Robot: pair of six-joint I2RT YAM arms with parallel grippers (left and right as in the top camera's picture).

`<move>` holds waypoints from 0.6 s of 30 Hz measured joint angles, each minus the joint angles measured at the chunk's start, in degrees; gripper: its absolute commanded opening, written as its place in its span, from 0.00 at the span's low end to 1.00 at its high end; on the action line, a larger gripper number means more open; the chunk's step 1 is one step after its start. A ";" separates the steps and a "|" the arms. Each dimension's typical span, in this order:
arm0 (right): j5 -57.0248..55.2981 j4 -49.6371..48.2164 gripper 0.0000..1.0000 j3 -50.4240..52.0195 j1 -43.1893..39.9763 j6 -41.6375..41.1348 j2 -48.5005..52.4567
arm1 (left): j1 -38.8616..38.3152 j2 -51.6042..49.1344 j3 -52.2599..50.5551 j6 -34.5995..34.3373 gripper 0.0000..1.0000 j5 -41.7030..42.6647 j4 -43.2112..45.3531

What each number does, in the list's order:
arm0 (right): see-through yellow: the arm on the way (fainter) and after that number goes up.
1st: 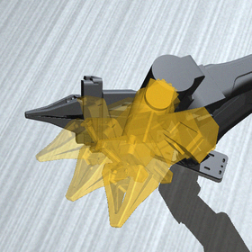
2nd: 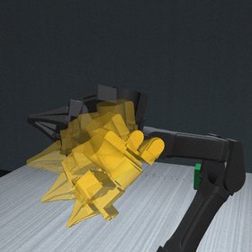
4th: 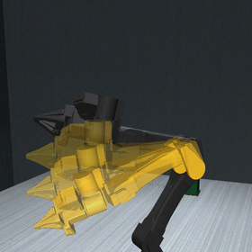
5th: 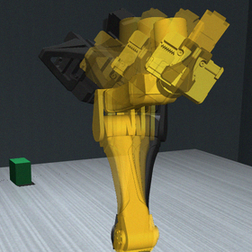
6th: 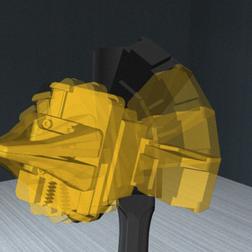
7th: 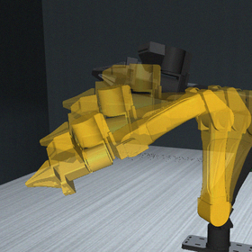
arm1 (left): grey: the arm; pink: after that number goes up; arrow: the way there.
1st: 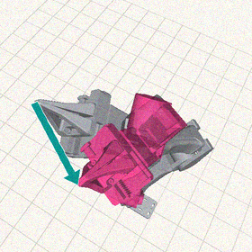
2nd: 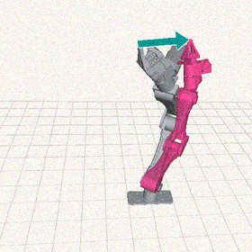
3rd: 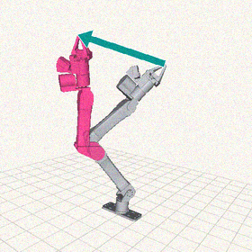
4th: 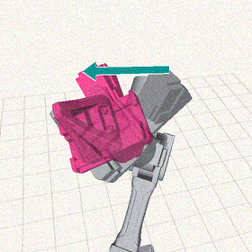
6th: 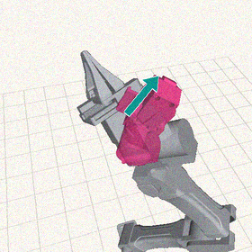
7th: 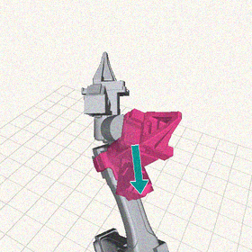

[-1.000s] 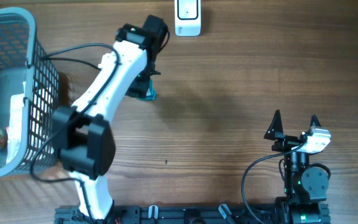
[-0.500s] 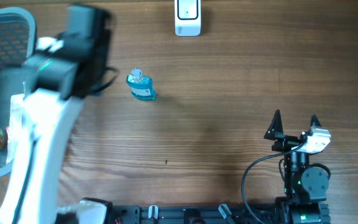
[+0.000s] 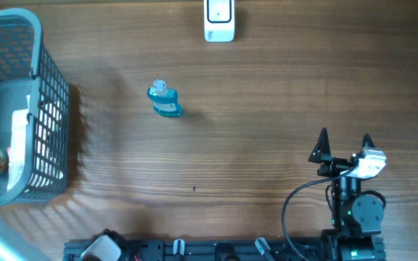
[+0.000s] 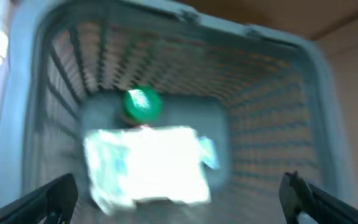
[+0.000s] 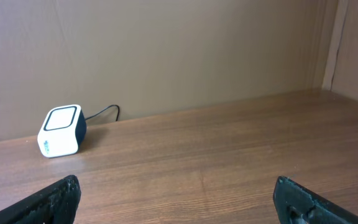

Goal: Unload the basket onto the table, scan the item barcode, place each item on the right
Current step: 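Release the bottle and move the left gripper back over the basket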

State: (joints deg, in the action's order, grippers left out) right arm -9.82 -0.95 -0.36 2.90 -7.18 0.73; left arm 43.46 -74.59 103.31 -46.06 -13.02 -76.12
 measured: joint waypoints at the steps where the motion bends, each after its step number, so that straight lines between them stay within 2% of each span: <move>1: -0.02 0.00 1.00 0.00 -0.02 0.00 0.02 | 1.79 -2.43 0.00 2.51 1.00 0.52 0.55; 8: 0.00 0.00 1.00 0.00 0.00 0.00 0.02 | 5.81 -14.49 -0.37 12.61 1.00 2.43 2.54; 12: 0.00 0.00 1.00 0.00 0.00 0.00 0.02 | 5.81 -16.39 -0.37 17.18 1.00 2.67 4.76; 18: 0.00 0.00 1.00 0.00 -0.02 0.00 0.02 | 5.79 -18.58 -0.37 19.87 1.00 2.54 6.88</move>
State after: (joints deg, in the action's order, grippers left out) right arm -9.82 -0.95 -0.36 2.87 -7.18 0.75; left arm 49.25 -93.17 102.94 -26.20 -10.48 -69.23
